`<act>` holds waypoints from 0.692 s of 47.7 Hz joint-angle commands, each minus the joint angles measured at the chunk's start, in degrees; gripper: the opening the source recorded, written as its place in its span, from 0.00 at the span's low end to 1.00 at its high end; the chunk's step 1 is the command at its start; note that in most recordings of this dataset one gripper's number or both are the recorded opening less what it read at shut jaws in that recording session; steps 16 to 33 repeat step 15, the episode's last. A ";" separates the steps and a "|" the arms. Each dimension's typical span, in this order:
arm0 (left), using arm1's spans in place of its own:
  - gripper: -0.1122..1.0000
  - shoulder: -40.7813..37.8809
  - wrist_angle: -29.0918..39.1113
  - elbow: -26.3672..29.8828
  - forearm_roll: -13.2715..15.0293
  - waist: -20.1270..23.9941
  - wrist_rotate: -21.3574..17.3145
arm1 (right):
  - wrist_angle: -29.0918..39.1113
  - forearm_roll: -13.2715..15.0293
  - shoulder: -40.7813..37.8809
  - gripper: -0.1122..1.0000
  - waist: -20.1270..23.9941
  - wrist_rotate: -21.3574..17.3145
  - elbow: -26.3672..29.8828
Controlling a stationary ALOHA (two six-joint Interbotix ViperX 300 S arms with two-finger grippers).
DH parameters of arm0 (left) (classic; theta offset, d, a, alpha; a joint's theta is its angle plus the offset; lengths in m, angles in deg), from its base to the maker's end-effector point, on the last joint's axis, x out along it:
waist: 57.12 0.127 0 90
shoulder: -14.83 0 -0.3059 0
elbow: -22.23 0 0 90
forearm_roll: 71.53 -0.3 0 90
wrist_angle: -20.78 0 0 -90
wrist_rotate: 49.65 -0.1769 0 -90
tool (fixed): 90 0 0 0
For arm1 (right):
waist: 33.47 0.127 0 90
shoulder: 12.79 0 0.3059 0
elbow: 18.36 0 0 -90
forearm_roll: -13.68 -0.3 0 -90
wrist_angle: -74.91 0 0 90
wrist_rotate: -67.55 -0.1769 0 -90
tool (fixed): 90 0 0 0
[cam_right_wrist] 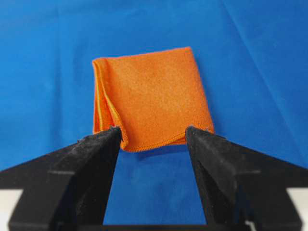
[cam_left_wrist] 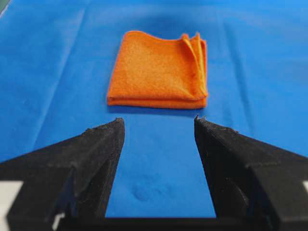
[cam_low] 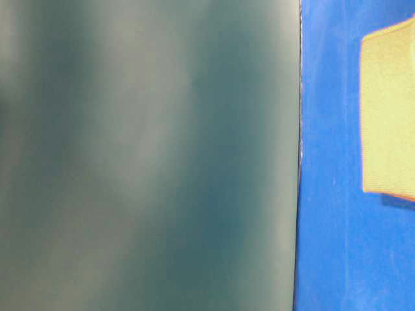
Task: Fold the orange towel.
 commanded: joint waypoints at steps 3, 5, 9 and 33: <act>0.59 -0.44 -0.18 0.70 0.00 0.26 0.09 | -0.44 0.09 -0.62 0.64 -0.09 -0.09 0.79; 0.59 -0.35 -0.09 0.70 0.00 0.26 0.09 | -0.44 0.09 -0.62 0.64 -0.09 -0.09 0.88; 0.59 -0.44 -0.09 0.70 0.00 0.26 0.09 | -0.44 0.09 -0.53 0.64 -0.09 -0.09 0.88; 0.59 -0.44 -0.09 0.70 0.00 0.26 0.09 | -0.44 0.09 -0.53 0.64 -0.09 -0.09 0.97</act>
